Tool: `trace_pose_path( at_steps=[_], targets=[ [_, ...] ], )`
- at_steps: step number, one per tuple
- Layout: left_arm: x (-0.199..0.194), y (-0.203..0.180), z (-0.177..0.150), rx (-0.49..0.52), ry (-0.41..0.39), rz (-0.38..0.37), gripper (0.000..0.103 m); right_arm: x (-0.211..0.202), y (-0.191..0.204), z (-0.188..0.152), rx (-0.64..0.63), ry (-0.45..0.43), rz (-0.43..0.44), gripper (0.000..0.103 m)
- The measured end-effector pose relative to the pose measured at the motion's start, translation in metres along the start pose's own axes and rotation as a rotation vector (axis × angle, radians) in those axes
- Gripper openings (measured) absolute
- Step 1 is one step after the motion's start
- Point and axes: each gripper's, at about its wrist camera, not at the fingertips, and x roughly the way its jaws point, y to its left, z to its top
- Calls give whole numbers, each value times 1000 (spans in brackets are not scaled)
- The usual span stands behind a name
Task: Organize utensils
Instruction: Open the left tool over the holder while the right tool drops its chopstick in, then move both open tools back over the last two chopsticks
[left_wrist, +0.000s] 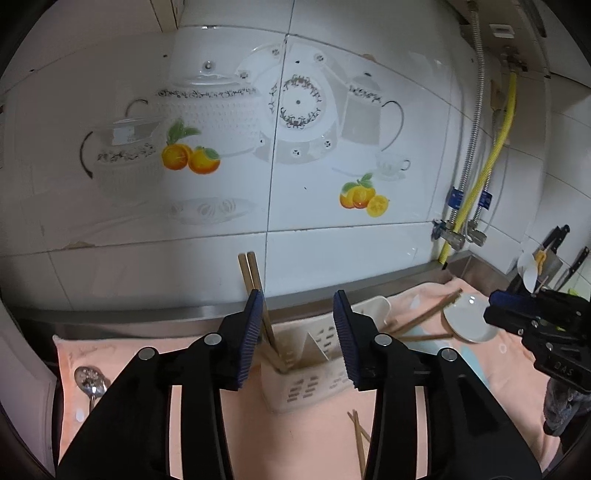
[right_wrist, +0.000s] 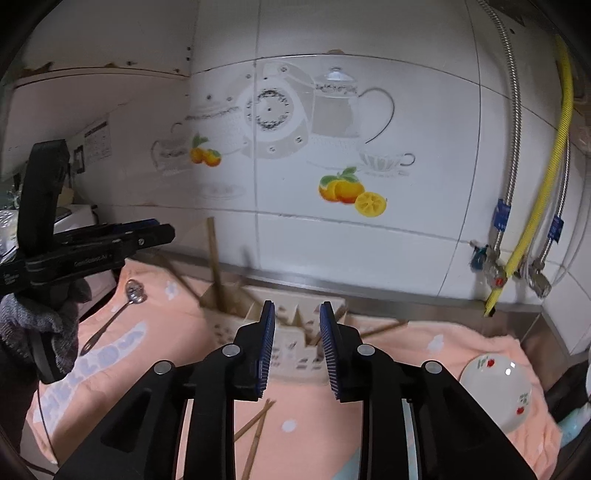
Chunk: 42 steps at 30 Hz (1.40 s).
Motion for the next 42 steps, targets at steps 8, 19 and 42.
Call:
trace_pose_path(
  at_steps=[8,19,42],
  targets=[
    [-36,-9,-42,10,6,7,54,-26,28,-62,-26,28,20,25],
    [-63,-26,-122,-10,59,-8,60,-24,55,-161,-1,151,22,25],
    [-59,-34,-222,-51,223,2,60,18,62,-238,104,336,42,13]
  ],
)
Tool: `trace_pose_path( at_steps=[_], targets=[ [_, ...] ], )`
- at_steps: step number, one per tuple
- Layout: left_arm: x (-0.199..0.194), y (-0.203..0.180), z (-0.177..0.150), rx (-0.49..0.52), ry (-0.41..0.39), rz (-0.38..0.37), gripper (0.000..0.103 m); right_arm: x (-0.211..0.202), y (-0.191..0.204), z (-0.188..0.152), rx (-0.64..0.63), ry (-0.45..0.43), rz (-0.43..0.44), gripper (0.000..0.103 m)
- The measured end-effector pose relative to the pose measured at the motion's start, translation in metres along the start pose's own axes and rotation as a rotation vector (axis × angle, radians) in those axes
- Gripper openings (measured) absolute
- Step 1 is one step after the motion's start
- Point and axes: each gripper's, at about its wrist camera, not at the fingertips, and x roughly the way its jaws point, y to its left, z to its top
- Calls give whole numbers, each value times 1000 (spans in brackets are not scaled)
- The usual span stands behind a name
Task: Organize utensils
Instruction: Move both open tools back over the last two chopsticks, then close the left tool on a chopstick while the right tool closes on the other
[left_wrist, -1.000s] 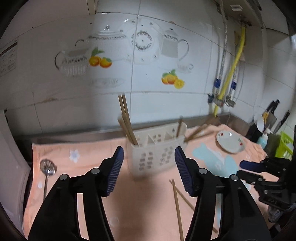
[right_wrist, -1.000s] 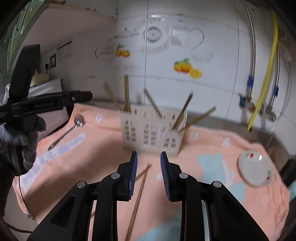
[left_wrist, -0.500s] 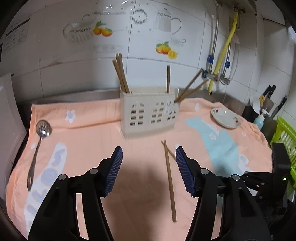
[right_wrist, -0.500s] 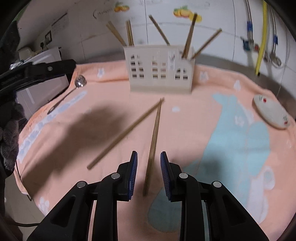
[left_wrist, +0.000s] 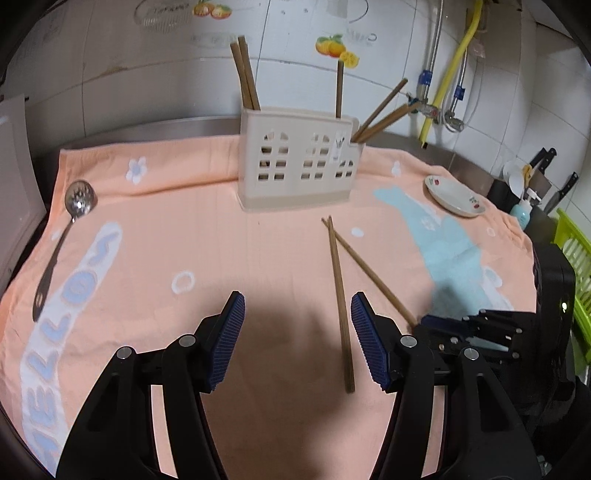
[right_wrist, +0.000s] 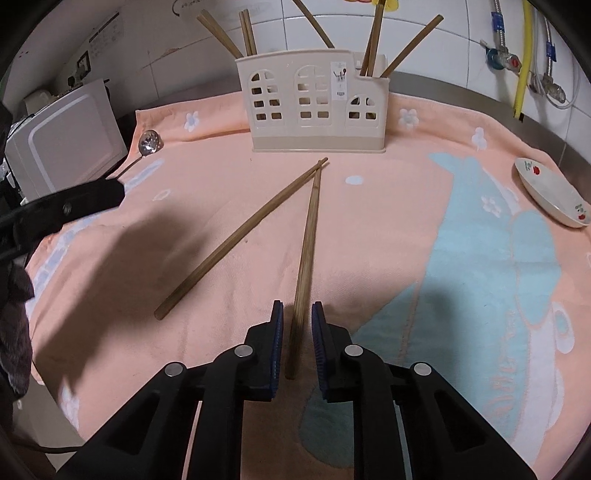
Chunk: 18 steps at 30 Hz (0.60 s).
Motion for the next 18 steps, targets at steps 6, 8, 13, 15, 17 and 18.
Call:
trace_pose_path(
  at_steps=[6,8,13,15,17,18],
  targets=[
    [7,-4,-12,14,32,-14,60,4,3,0,-10,6,-17,10],
    [10,-7,-14,21,42,-22,60,5,4,0,-17,4,-25,9],
    [18,-19,-21,56,69,-59,58,3,2,1,-12,-3,-32,8],
    [21,-23,-23,72,79,-73,56,0,0,1,-7,-9,-35,8],
    [27,-28,-26,84,96,-89,52,-4,-4,2,-3,-18,-39,7],
    [29,-28,-27,85,102,-93,50,-6,-5,2,-1,-22,-40,7]
  ],
)
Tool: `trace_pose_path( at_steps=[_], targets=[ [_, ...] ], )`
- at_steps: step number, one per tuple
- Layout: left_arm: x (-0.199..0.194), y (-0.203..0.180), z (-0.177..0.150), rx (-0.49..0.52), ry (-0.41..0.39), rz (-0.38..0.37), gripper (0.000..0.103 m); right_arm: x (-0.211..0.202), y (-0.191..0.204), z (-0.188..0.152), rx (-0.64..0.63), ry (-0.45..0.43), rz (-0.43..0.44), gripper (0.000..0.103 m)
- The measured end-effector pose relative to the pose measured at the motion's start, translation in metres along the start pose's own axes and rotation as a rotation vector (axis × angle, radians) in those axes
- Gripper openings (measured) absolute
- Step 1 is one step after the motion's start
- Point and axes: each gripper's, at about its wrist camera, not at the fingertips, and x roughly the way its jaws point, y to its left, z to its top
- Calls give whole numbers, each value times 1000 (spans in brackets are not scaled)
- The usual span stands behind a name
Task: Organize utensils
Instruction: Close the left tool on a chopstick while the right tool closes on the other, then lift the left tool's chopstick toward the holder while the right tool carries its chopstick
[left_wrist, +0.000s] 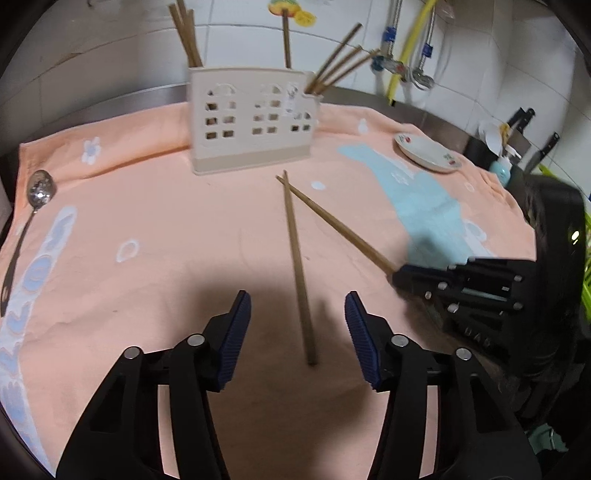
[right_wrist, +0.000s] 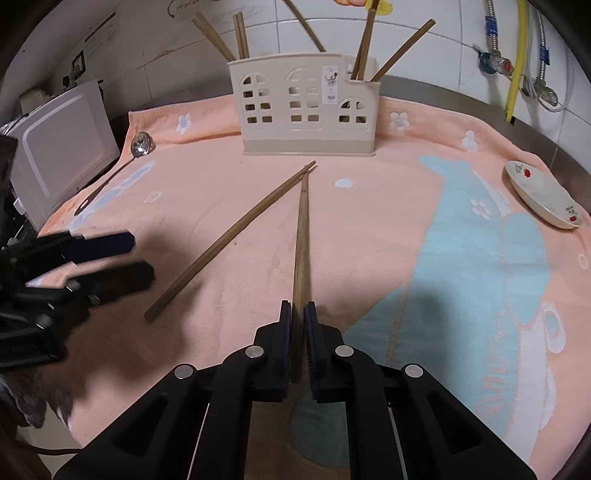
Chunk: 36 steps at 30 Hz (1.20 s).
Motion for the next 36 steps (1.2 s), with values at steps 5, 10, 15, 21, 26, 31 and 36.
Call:
trace_pose_path(
  at_steps=[5,10,15,21,26,31,36],
  targets=[
    [15,-5,-1,0,35,-29,40,-13,-7,2,12,-31,-4,7],
    [29,-5,0,-14,67,-21,29,-28,-8,7,17,-71,-1,7],
    [39,-3,-1,-25,93,-6,20,-39,-7,11,16,-97,3,7],
    [40,-8,0,-5,89,33,9,-46,-7,16,18,-122,5,7],
    [32,-8,2,-15,63,29,7,-52,-5,18,15,-137,3,7],
    [11,-4,13,-17,2,26,7,-63,-7,24,20,-168,6,7],
    [-17,2,30,-38,-79,-4,6,-75,-6,35,15,-206,15,7]
  ],
)
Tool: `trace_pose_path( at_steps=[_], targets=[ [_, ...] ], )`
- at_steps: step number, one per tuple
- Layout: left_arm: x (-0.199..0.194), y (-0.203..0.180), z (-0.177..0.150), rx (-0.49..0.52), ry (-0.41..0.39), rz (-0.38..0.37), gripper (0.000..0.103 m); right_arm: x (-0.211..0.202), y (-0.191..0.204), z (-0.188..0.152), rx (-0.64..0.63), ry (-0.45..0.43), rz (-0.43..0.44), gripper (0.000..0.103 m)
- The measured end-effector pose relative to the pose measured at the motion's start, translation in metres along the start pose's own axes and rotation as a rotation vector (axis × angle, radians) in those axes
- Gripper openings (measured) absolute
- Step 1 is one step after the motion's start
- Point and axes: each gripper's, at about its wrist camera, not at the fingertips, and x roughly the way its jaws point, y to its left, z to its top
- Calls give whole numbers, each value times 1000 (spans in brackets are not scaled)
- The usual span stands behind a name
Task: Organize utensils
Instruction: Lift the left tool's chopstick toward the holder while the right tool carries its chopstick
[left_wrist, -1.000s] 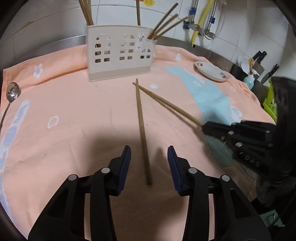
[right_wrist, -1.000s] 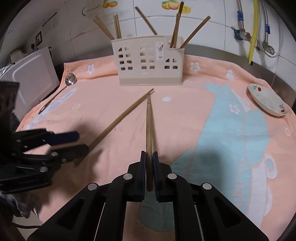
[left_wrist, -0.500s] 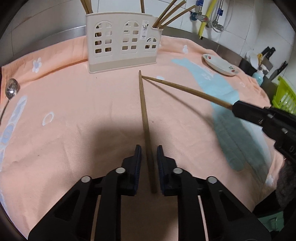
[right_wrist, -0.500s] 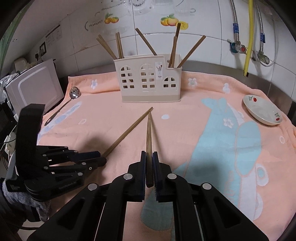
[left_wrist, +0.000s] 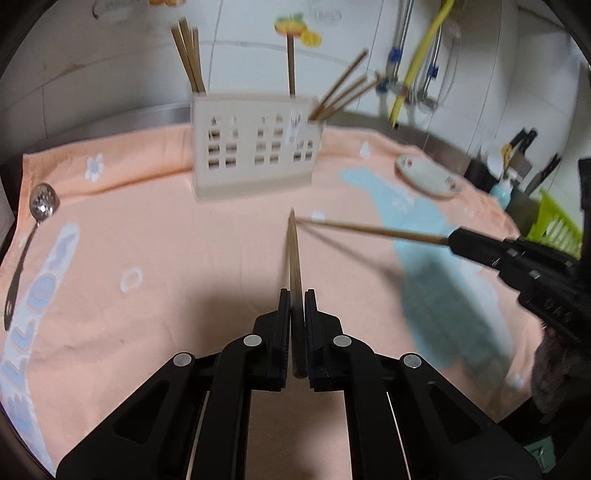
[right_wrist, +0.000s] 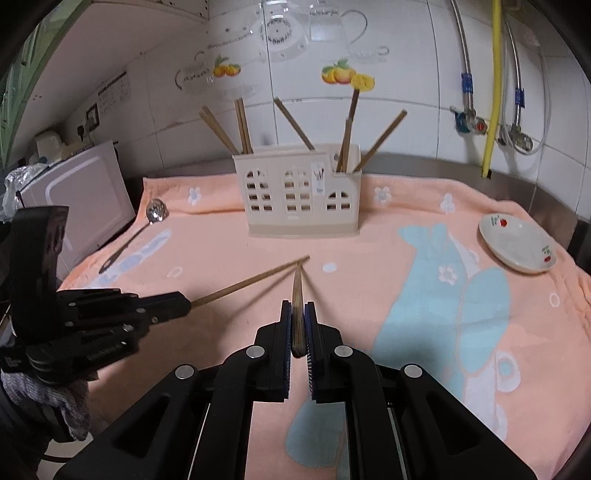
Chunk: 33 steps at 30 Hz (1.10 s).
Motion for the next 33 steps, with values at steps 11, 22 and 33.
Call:
trace_pose_path(
  at_steps=[11,22,33],
  targets=[
    [-38,-4,31,33,-111,-32,6,-16,13,33,-47,-67,37,7],
    [-41,-1,16,26,-105,-37,5,-20,17,31,-55,-74,32,7],
    [-11,5,-39,21,38,-14,9,-25,9,12,-9,-62,27,8]
  ],
)
